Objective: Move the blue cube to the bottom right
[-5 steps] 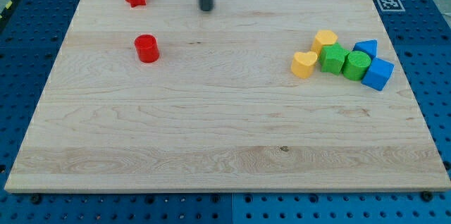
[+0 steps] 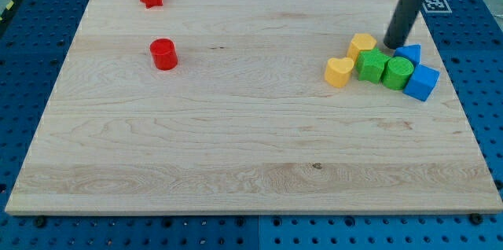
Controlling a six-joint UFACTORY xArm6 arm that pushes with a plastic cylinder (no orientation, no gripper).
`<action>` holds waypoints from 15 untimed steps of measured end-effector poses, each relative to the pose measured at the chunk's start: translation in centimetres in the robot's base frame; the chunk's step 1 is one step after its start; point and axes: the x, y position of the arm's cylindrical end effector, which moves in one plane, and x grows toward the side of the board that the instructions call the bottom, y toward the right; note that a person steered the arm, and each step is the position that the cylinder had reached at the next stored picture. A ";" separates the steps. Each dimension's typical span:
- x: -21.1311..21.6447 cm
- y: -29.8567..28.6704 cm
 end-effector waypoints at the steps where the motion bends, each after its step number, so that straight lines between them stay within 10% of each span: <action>1: 1.7 1.8; 15: 12.7 -0.1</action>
